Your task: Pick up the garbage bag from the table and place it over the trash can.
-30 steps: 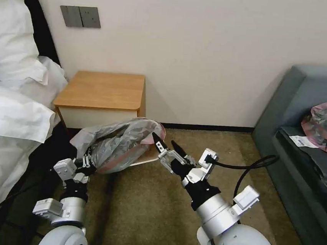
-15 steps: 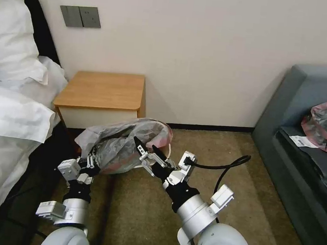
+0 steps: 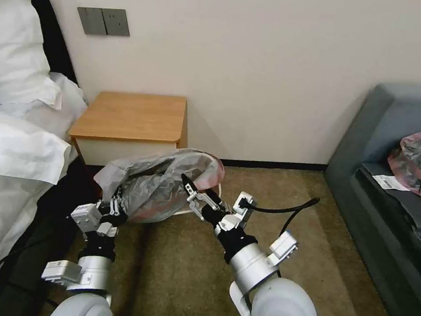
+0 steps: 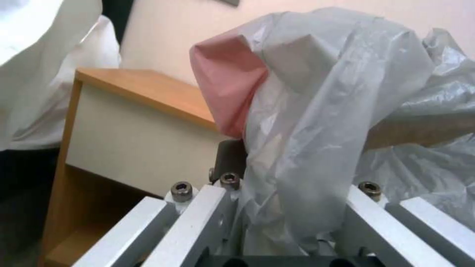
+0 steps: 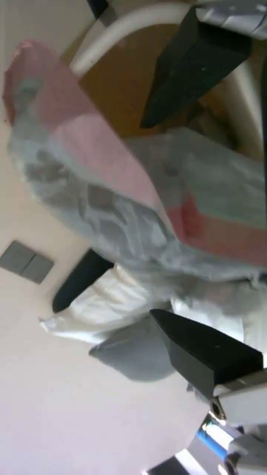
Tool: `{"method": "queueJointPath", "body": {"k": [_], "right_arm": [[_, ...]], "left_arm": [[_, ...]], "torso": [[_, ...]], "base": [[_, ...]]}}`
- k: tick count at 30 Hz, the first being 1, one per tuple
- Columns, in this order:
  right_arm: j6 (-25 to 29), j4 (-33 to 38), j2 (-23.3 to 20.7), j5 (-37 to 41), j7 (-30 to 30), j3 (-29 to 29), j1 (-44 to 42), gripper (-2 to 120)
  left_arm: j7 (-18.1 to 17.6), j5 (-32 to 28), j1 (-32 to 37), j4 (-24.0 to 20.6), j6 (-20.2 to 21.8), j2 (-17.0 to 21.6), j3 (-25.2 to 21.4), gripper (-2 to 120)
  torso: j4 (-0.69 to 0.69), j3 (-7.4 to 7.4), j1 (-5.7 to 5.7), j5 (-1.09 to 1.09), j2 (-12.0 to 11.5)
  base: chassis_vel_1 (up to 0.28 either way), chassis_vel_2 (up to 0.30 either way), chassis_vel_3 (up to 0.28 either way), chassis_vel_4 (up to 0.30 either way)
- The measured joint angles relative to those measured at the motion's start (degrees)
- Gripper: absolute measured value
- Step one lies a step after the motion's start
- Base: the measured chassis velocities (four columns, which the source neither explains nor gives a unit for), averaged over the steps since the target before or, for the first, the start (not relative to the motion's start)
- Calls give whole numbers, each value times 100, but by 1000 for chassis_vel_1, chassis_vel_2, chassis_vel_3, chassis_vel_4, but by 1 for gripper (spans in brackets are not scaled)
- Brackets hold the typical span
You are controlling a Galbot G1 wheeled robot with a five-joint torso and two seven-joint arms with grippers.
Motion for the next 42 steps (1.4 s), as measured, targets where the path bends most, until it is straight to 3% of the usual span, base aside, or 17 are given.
{"method": "queueJointPath", "body": {"k": [5, 19, 42], "right_arm": [[-5, 273, -59, -45, -61, -20, -256, 95], [75, -305, 127, -8, -83, 147, 132, 91], [172, -337, 134, -195, -193, 208, 121, 5]], "left_arm": [[-4, -8, -50, 74, 0, -29, 5, 8], [11, 40, 73, -23, -33, -26, 54, 8], [15, 52, 77, -17, -35, -43, 47, 8]], "torso": [[0, 0, 0, 0, 0], [0, 0, 0, 0, 0], [0, 0, 0, 0, 0]], "base": [[0, 0, 0, 0], [0, 0, 0, 0], [0, 0, 0, 0]]}}
